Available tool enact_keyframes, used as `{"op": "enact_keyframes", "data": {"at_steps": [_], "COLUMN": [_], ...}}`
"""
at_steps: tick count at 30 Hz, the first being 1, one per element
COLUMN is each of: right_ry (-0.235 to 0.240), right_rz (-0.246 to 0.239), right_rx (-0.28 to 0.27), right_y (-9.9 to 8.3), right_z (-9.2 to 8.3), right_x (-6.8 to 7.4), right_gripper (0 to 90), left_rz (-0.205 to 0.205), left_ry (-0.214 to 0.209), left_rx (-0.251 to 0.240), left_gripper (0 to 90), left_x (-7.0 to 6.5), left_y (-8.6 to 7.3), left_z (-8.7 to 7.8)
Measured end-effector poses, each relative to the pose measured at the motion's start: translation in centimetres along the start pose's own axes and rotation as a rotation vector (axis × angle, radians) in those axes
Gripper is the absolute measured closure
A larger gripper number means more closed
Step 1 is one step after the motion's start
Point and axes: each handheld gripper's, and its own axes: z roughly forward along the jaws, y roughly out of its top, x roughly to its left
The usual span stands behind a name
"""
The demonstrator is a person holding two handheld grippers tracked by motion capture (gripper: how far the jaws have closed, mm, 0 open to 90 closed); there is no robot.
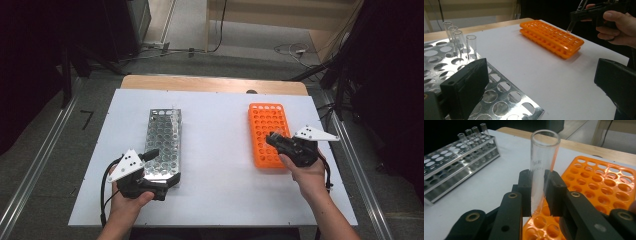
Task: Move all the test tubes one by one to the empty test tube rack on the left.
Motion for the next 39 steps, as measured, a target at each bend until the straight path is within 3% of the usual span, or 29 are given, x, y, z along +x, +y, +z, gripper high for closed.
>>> {"op": "enact_keyframes", "data": {"at_steps": [16, 26, 31, 39], "right_ry": [0.113, 0.195, 0.226, 0.274], "right_rz": [-0.046, -0.093, -0.108, -0.149], "right_rx": [0.021, 0.057, 0.062, 0.083], "right_y": [-1.8, -2.6, -2.6, -2.7], "right_z": [-0.1, 0.6, 0.9, 1.6], "right_x": [4.7, 7.8, 8.9, 11.0], "right_gripper": [73.8, 73.8, 73.8, 73.8], "left_rz": [0.019, 0.032, 0.055, 0.056], "left_ry": [-0.038, -0.114, -0.150, -0.178], "left_rx": [-0.002, -0.001, -0.001, 0.006], "left_gripper": [0.1, 2.1, 7.8, 27.2], "left_x": [-1.4, -3.1, -4.2, -6.0], "left_y": [0.3, 0.5, 0.7, 1.2], "left_z": [0.6, 1.8, 2.6, 3.9]}}
